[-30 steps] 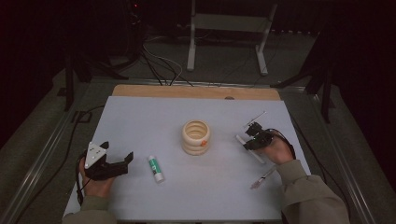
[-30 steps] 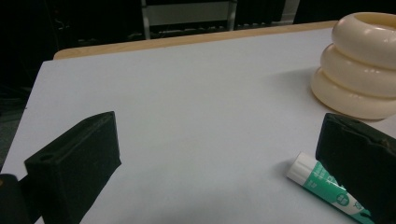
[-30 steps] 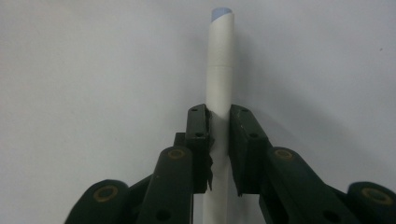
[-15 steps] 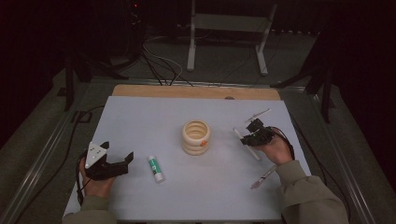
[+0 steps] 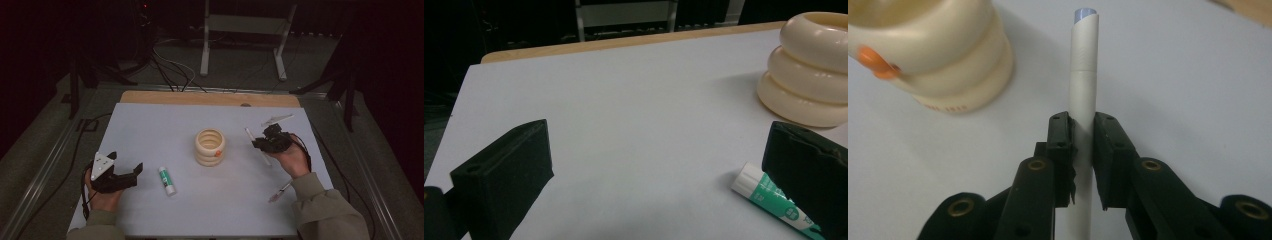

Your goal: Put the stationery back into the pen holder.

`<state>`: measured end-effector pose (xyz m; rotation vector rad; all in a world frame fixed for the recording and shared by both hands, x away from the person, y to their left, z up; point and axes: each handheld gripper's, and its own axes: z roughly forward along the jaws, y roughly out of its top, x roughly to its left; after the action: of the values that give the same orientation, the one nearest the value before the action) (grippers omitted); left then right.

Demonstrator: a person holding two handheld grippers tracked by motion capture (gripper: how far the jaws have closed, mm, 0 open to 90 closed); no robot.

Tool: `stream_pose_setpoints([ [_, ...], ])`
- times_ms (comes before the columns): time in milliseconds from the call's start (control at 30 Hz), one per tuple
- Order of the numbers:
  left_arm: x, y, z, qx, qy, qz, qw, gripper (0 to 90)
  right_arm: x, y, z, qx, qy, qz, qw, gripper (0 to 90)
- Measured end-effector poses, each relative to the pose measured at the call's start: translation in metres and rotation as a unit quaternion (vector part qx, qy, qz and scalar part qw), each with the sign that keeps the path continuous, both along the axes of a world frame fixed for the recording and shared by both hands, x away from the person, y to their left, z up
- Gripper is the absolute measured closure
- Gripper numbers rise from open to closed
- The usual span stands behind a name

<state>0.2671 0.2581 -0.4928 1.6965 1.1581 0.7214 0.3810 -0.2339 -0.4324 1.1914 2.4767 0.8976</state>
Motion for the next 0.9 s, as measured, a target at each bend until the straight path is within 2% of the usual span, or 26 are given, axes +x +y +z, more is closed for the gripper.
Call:
stream_pose_setpoints([
  [367, 0.000, 0.000, 0.000, -0.001, -0.001, 0.001, 1.0000, 0.4, -0.007, 0.017, 0.014, 0.045, -0.036, 0.005, 0.9983, 79.7],
  [533, 0.000, 0.001, 0.000, -0.001, -0.001, 0.002, 1.0000, 0.4, -0.009, 0.026, 0.020, 0.056, -0.050, 0.010, 0.9971, 79.7],
  [900, 0.000, 0.001, 0.000, -0.001, -0.001, 0.002, 1.0000, 0.4, -0.014, 0.039, 0.031, 0.095, -0.077, 0.007, 0.9925, 79.6],
])
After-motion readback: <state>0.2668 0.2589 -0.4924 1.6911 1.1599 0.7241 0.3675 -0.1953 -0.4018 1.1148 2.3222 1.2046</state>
